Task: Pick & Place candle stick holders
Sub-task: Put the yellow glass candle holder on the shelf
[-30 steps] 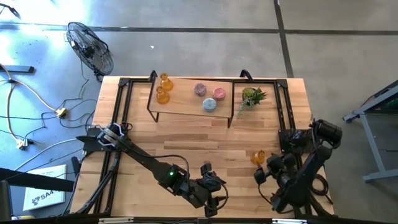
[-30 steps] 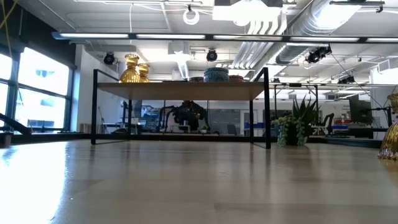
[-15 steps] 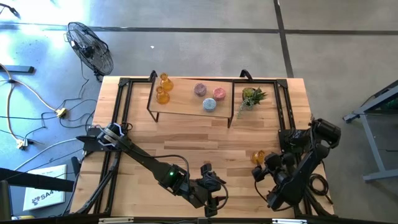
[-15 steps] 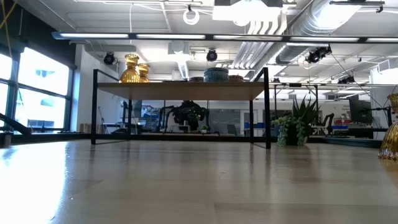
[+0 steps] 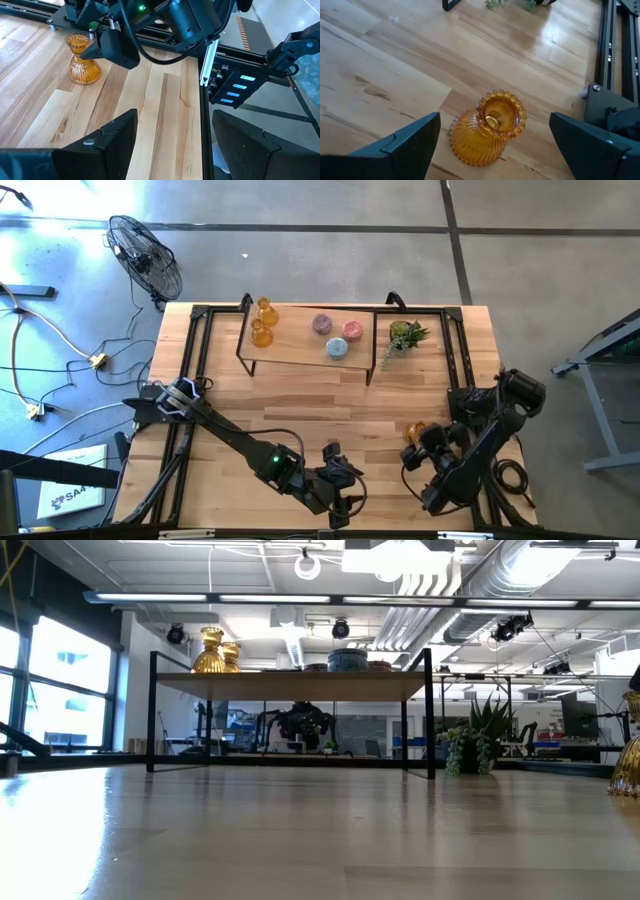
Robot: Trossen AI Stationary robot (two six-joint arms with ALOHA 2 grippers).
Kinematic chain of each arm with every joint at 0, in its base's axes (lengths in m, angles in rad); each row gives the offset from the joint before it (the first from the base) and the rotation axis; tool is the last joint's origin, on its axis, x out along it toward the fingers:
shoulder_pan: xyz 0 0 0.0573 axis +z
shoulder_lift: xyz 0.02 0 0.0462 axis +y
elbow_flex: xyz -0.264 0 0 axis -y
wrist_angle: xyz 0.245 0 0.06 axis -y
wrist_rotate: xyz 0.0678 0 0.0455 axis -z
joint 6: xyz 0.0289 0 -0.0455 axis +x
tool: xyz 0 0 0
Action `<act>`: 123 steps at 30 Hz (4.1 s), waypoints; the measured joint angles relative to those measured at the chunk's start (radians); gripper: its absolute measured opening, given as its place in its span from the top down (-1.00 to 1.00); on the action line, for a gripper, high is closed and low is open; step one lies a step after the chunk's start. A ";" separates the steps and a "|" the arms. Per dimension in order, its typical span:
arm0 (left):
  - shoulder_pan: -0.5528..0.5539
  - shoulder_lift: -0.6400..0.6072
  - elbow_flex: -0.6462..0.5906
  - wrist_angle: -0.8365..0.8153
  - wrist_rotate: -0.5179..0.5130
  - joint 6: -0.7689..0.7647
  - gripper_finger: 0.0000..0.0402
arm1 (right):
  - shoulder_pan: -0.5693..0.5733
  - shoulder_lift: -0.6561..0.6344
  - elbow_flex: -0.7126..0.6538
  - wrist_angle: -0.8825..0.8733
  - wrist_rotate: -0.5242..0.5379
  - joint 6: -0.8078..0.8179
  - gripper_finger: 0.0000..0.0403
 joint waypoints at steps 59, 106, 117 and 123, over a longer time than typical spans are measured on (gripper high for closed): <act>0.000 0.000 0.000 0.000 0.000 0.000 -0.26 | -0.023 0.000 -0.187 0.291 0.161 -0.084 0.41; 0.013 0.001 -0.032 -0.084 0.030 0.519 -0.26 | -0.020 0.000 0.215 0.885 0.520 -1.185 0.41; 0.013 0.001 -0.032 -0.118 -0.035 0.498 -0.26 | -0.019 0.000 0.215 0.891 0.515 -1.195 0.41; 0.012 0.000 -0.032 -0.123 -0.086 0.473 -0.31 | -0.019 0.000 0.215 0.891 0.515 -1.198 0.41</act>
